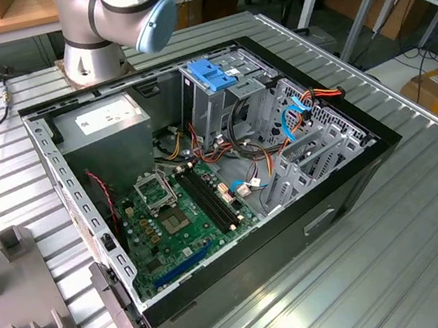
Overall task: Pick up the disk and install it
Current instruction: 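Pick up the disk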
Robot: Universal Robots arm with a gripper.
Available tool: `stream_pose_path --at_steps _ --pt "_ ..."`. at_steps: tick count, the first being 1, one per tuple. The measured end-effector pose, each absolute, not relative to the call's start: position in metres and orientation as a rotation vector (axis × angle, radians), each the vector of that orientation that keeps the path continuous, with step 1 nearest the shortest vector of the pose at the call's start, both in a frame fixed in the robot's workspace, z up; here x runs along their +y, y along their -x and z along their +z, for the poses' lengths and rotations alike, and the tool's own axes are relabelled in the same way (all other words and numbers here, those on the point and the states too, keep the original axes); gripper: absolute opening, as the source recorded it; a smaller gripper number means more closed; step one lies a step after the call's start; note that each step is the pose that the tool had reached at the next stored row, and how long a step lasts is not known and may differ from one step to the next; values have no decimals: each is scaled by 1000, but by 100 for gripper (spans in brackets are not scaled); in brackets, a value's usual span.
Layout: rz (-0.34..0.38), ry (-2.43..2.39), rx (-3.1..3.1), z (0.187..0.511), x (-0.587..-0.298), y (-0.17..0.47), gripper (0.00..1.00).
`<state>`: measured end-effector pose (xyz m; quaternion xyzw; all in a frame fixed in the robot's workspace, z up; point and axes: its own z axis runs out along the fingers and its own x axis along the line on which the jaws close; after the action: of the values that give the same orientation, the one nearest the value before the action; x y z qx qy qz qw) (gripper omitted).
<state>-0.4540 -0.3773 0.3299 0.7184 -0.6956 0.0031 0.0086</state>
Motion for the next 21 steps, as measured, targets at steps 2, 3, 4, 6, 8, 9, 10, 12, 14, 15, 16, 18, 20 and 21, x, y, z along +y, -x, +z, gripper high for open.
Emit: stream_pose_path --at_steps 2,3,4,6,8,9,10,12,14,15,16,18,20,21 --pt "10 -2253 -2165 323 -377 454 42" --pt "10 -2258 -2160 320 -377 454 42" --pt "10 -2260 -2157 318 -377 454 42" --pt "10 -2266 -2151 314 -377 454 42" --pt "10 -2270 -2147 312 -377 454 42" --pt "10 -2273 -2144 311 -377 454 42" --pt "10 -2273 -2144 311 -377 454 42" --pt "10 -2273 -2144 310 -377 454 42" --pt "10 -2273 -2144 310 -377 453 42" --pt "10 -2273 -2144 310 -377 453 42" --pt "10 -2273 -2144 310 -377 453 42" --pt "10 -2273 -2144 310 -377 453 42" --pt "10 -2273 -2144 310 -377 453 37" --pt "10 -2273 -2144 310 -377 453 37"
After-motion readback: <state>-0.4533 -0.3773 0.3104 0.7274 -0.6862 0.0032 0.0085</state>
